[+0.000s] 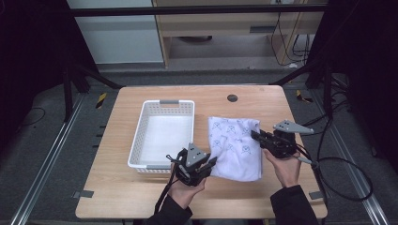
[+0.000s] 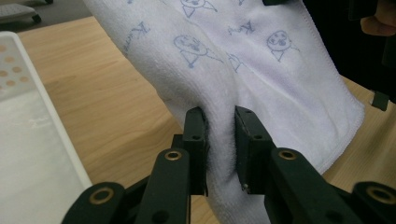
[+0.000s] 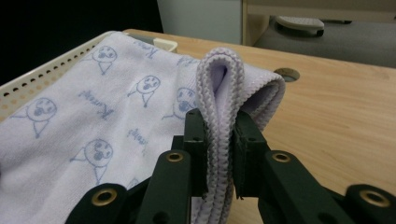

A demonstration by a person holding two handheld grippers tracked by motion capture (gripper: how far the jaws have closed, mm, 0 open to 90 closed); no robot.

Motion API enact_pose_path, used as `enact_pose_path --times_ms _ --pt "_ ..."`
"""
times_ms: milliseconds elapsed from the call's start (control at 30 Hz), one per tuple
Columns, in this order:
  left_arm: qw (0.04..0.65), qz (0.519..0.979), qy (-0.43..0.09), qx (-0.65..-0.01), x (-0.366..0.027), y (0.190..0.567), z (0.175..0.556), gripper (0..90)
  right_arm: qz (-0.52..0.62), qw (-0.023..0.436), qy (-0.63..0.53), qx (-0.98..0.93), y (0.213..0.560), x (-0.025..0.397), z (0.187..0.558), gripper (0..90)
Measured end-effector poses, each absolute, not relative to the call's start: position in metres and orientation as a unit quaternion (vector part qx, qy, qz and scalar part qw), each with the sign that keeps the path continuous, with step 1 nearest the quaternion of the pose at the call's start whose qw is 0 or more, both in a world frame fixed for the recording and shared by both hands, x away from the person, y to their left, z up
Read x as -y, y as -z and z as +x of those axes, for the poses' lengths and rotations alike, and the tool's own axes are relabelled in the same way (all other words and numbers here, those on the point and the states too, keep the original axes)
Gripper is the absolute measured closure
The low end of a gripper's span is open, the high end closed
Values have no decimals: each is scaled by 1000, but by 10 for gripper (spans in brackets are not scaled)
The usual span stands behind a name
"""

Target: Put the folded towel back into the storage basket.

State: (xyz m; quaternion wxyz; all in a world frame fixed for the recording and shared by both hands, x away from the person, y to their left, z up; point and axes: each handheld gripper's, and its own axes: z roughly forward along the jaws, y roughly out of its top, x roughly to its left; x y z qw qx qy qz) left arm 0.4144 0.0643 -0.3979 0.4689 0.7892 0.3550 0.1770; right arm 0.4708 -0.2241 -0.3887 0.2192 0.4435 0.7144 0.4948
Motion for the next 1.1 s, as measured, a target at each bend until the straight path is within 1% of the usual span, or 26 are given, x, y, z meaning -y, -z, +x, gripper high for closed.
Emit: enact_pose_path --times_ms 100,533,1100 --pt "475 785 -180 -356 -68 391 414 749 438 226 -500 -712 377 219 471 786" --pt "492 773 -190 -352 -89 368 419 749 423 242 -503 -713 351 202 476 787" --pt "505 755 -205 -364 -119 353 424 750 405 252 -506 -719 329 169 487 787"
